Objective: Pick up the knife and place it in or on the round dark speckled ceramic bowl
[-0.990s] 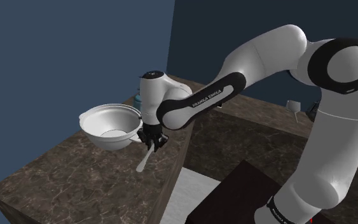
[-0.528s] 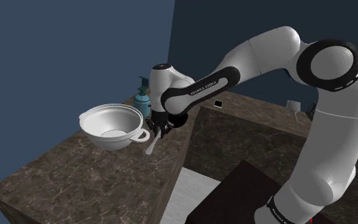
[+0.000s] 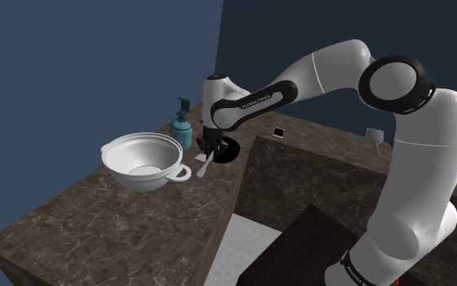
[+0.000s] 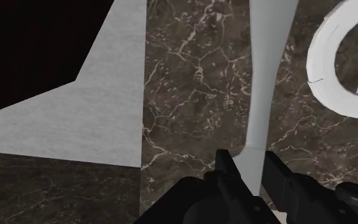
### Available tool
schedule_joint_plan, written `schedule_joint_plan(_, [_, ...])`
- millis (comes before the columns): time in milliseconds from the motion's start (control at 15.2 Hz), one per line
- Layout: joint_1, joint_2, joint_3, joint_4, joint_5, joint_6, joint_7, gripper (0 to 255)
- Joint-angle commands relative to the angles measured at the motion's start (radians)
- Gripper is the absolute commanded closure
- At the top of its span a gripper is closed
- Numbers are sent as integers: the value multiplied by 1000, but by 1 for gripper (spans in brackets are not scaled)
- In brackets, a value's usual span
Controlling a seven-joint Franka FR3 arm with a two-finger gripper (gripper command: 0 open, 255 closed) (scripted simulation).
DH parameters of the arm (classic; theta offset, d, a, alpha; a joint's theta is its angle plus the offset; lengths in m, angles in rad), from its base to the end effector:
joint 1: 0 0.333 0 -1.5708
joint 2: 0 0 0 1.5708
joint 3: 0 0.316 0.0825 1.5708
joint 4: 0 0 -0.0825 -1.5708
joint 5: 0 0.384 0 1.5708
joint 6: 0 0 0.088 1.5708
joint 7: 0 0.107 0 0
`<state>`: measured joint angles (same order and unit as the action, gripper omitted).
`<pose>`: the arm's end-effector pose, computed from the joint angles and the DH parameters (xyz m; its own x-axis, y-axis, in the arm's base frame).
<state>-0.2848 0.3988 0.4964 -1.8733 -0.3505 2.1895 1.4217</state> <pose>0.6186 0.1009 0.3206 0.5122 -0.8543 0.0881 -0.8588 -0.5106 0.0421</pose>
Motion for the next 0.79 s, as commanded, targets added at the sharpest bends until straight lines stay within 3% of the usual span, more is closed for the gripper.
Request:
schedule_joint_plan(0, [-18,32,-16,44,-8,-10,-39,255])
schedule_joint_plan(726, [-79,256,-91,414,-36,-135,-243,255])
